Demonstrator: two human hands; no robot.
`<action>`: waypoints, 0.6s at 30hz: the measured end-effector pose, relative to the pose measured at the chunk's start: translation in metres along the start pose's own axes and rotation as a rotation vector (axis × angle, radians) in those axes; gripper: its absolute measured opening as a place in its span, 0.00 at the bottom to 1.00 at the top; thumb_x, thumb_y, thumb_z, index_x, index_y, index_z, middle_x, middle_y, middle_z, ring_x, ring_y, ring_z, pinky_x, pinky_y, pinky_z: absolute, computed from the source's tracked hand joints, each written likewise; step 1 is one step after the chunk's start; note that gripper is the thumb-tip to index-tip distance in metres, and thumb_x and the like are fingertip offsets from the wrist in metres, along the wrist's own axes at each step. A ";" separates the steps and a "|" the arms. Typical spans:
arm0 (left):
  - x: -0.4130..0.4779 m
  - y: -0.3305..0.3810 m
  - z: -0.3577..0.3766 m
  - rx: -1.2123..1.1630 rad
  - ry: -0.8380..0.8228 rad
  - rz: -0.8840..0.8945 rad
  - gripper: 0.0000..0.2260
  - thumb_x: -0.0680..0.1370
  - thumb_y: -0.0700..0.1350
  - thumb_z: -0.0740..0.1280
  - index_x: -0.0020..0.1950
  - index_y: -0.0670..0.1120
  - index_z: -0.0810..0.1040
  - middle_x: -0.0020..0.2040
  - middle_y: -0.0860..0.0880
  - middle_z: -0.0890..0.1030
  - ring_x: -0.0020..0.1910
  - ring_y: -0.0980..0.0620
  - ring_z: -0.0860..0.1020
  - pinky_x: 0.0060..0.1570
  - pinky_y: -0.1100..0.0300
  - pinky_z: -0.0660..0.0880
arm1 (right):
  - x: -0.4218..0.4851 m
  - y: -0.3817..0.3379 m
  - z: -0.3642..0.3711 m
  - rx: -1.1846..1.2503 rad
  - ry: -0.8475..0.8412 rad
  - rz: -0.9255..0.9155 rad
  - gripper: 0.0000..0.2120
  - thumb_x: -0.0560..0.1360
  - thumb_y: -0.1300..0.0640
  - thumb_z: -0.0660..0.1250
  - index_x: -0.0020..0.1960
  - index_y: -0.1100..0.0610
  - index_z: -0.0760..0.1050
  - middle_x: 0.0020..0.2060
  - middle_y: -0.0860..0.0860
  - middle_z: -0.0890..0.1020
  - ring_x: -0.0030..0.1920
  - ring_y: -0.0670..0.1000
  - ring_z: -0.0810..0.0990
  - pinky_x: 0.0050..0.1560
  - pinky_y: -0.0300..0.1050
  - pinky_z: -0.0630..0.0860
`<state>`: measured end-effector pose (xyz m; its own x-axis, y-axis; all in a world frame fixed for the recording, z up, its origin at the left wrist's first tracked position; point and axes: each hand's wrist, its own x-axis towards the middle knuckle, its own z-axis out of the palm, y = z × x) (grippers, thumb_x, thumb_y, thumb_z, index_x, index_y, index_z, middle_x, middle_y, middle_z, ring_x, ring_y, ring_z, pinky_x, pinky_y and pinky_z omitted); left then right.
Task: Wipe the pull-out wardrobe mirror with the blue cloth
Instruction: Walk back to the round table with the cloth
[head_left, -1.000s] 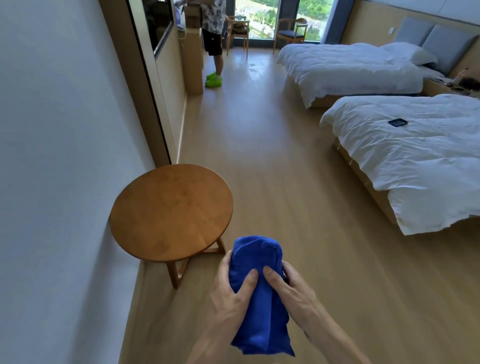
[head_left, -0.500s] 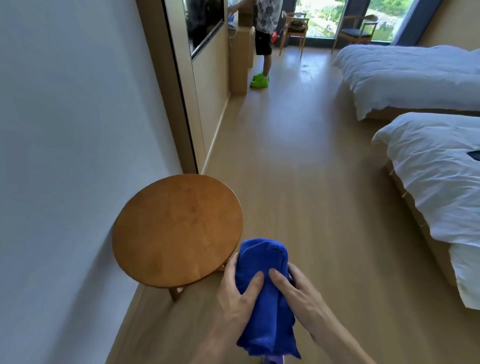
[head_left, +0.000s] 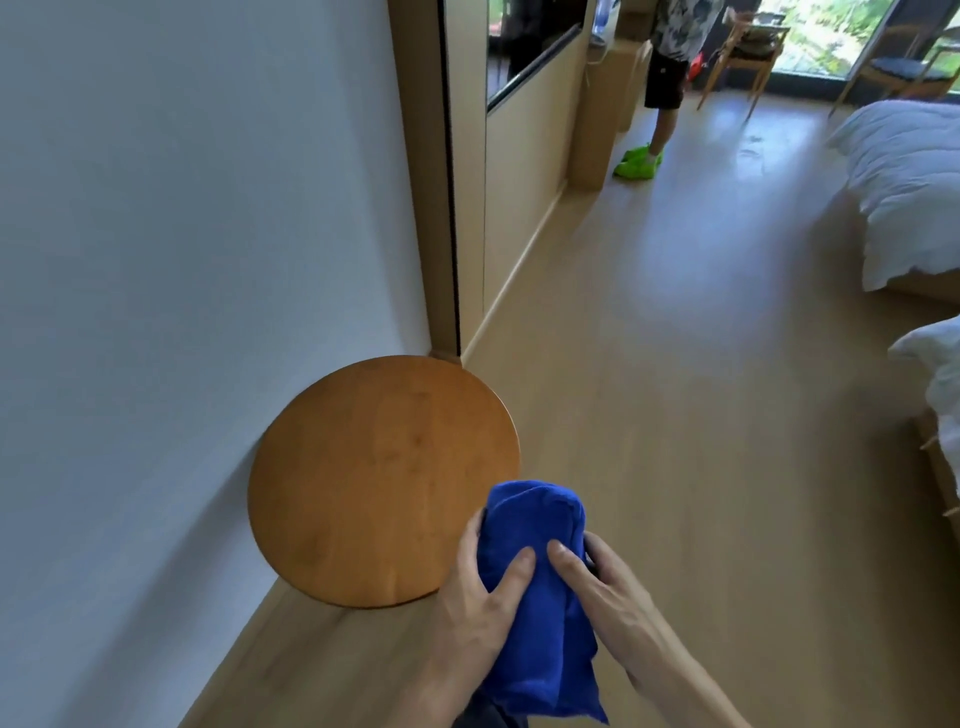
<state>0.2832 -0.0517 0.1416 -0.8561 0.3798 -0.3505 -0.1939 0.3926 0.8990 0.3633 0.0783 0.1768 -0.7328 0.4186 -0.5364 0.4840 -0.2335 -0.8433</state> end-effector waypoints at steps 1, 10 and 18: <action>0.011 0.002 0.001 -0.015 0.004 -0.006 0.25 0.76 0.58 0.71 0.69 0.64 0.63 0.57 0.71 0.70 0.52 0.87 0.66 0.47 0.85 0.64 | 0.012 -0.006 0.000 -0.015 -0.010 0.003 0.11 0.80 0.46 0.66 0.59 0.49 0.79 0.50 0.46 0.87 0.51 0.47 0.86 0.51 0.45 0.82; 0.100 0.029 -0.013 -0.108 0.061 0.006 0.30 0.77 0.61 0.70 0.75 0.60 0.63 0.67 0.69 0.70 0.66 0.71 0.69 0.65 0.71 0.69 | 0.109 -0.072 0.010 -0.180 -0.108 0.009 0.10 0.81 0.47 0.66 0.58 0.50 0.79 0.50 0.47 0.87 0.51 0.47 0.86 0.56 0.49 0.82; 0.146 0.036 -0.046 -0.178 0.325 -0.078 0.28 0.77 0.61 0.69 0.75 0.64 0.61 0.67 0.69 0.70 0.66 0.70 0.70 0.70 0.62 0.69 | 0.188 -0.118 0.052 -0.390 -0.335 0.002 0.11 0.80 0.45 0.66 0.57 0.51 0.79 0.50 0.49 0.86 0.53 0.50 0.85 0.59 0.55 0.80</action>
<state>0.1288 -0.0205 0.1352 -0.9372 0.0582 -0.3438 -0.3201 0.2473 0.9145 0.1437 0.1388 0.1737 -0.8138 0.0997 -0.5725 0.5811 0.1376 -0.8021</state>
